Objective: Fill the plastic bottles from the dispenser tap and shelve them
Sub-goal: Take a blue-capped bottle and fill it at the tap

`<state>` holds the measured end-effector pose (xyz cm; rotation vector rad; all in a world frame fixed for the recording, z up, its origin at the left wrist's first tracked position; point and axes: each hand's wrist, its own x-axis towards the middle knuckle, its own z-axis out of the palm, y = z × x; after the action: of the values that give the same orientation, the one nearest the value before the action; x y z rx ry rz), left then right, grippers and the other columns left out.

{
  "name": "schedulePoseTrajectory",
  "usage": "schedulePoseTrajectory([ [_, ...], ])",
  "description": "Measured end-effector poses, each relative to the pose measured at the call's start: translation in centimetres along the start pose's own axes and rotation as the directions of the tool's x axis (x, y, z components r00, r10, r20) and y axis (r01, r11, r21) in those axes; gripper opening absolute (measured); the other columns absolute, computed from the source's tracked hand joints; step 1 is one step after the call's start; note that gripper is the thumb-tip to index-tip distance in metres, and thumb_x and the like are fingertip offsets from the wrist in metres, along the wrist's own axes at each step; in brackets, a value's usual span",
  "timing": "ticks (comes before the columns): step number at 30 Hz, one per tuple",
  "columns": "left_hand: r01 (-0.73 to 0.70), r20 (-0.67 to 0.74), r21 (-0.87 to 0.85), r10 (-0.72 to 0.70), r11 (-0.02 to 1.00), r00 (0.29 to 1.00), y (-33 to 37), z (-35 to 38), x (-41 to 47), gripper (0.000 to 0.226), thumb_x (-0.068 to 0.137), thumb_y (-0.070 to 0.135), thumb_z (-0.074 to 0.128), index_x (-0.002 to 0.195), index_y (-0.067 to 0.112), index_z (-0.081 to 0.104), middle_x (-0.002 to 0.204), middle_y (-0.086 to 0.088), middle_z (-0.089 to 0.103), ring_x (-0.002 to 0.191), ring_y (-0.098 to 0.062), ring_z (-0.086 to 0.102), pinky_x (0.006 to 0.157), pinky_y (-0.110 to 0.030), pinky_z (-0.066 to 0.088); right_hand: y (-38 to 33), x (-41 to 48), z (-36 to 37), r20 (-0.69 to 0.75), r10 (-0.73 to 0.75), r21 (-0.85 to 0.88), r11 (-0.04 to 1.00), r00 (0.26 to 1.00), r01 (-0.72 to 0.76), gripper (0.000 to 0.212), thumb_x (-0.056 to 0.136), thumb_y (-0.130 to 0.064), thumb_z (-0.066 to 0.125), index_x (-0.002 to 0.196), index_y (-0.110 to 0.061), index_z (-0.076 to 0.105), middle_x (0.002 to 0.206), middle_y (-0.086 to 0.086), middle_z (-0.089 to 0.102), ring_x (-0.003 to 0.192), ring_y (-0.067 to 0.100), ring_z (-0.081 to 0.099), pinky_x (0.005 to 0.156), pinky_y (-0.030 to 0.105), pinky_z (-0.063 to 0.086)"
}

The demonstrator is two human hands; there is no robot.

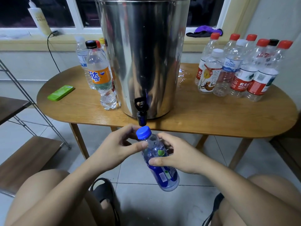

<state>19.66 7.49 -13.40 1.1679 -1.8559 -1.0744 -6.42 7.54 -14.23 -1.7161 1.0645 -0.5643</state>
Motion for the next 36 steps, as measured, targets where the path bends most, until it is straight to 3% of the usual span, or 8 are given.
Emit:
schedulePoseTrajectory([
  [6,-0.023,0.086,0.026,0.020,0.999,0.996,-0.3,-0.9,-0.1,0.040,0.093,0.022,0.082,0.132,0.029,0.076,0.129,0.004,0.075,0.121,-0.019,0.070,0.100,-0.054,0.058,0.4,-0.3,-0.9,0.027,0.067,-0.252,0.966,0.997,-0.058,0.062,0.075,-0.053,0.096,0.128,-0.044,0.064,0.114,-0.021,0.076,0.101,0.003,0.075,0.093,0.041,0.064],
  [17,-0.160,0.005,0.274,0.165,0.948,0.986,-0.8,-0.9,0.1,0.034,0.094,0.019,0.084,0.126,0.028,0.076,0.117,0.010,0.075,0.111,-0.017,0.071,0.093,-0.024,0.056,1.0,-0.1,-0.5,-0.020,0.027,-0.231,0.972,0.999,-0.030,0.071,0.076,-0.051,0.096,0.139,-0.045,0.065,0.116,-0.024,0.076,0.102,-0.003,0.073,0.085,0.020,0.057],
  [23,-0.080,-0.089,0.371,0.121,0.925,0.989,-0.7,0.0,-0.1,0.020,0.098,0.042,0.078,0.105,0.024,0.072,0.098,0.013,0.069,0.092,-0.013,0.066,0.078,-0.029,0.055,1.6,0.0,0.9,-0.176,-0.085,-0.404,0.915,0.981,0.006,0.084,0.070,-0.065,0.093,0.144,-0.048,0.058,0.119,-0.028,0.067,0.111,-0.004,0.065,0.094,0.024,0.056],
  [26,0.071,-0.177,0.449,0.011,0.891,0.984,-1.1,0.0,0.3,0.048,0.096,0.075,0.058,0.089,0.029,0.068,0.082,0.009,0.068,0.077,-0.012,0.062,0.065,-0.033,0.049,1.8,0.3,1.6,-0.199,-0.104,-0.469,0.883,0.974,-0.001,0.085,0.069,-0.076,0.086,0.143,-0.050,0.054,0.113,-0.024,0.064,0.107,0.002,0.063,0.090,0.031,0.058],
  [29,0.082,-0.176,0.503,0.009,0.861,0.984,-1.4,-0.2,0.2,0.067,0.088,0.094,0.049,0.090,0.031,0.069,0.082,0.011,0.070,0.079,-0.009,0.066,0.066,-0.034,0.052,2.1,0.6,1.8,-0.206,-0.097,-0.457,0.889,0.974,-0.008,0.086,0.069,-0.073,0.089,0.144,-0.048,0.055,0.118,-0.024,0.064,0.109,0.001,0.063,0.092,0.029,0.057],
  [31,0.032,-0.140,0.383,0.023,0.923,0.990,-1.2,-0.4,0.1,0.054,0.087,0.084,0.066,0.107,0.035,0.073,0.100,0.015,0.075,0.098,-0.007,0.071,0.077,-0.032,0.058,2.4,0.9,1.6,-0.217,-0.097,-0.424,0.906,0.971,-0.005,0.084,0.068,-0.069,0.091,0.141,-0.047,0.057,0.123,-0.023,0.066,0.111,0.000,0.065,0.094,0.030,0.058],
  [33,-0.005,-0.078,0.181,0.019,0.983,0.997,-1.1,-0.7,0.2,0.040,0.085,0.049,0.089,0.120,0.034,0.075,0.121,0.018,0.076,0.118,-0.008,0.070,0.091,-0.032,0.059,2.8,1.1,1.3,-0.220,-0.093,-0.419,0.908,0.971,-0.008,0.080,0.067,-0.066,0.092,0.137,-0.047,0.058,0.122,-0.023,0.068,0.109,0.000,0.066,0.093,0.032,0.059],
  [36,-0.018,0.016,0.133,0.015,0.991,1.000,-1.2,-1.3,0.3,0.043,0.087,0.012,0.091,0.121,0.032,0.076,0.132,0.018,0.074,0.126,-0.010,0.068,0.098,-0.032,0.057,3.0,1.1,1.0,-0.212,-0.073,-0.415,0.910,0.975,-0.022,0.077,0.067,-0.065,0.093,0.135,-0.047,0.059,0.119,-0.023,0.070,0.106,-0.003,0.067,0.092,0.030,0.059],
])
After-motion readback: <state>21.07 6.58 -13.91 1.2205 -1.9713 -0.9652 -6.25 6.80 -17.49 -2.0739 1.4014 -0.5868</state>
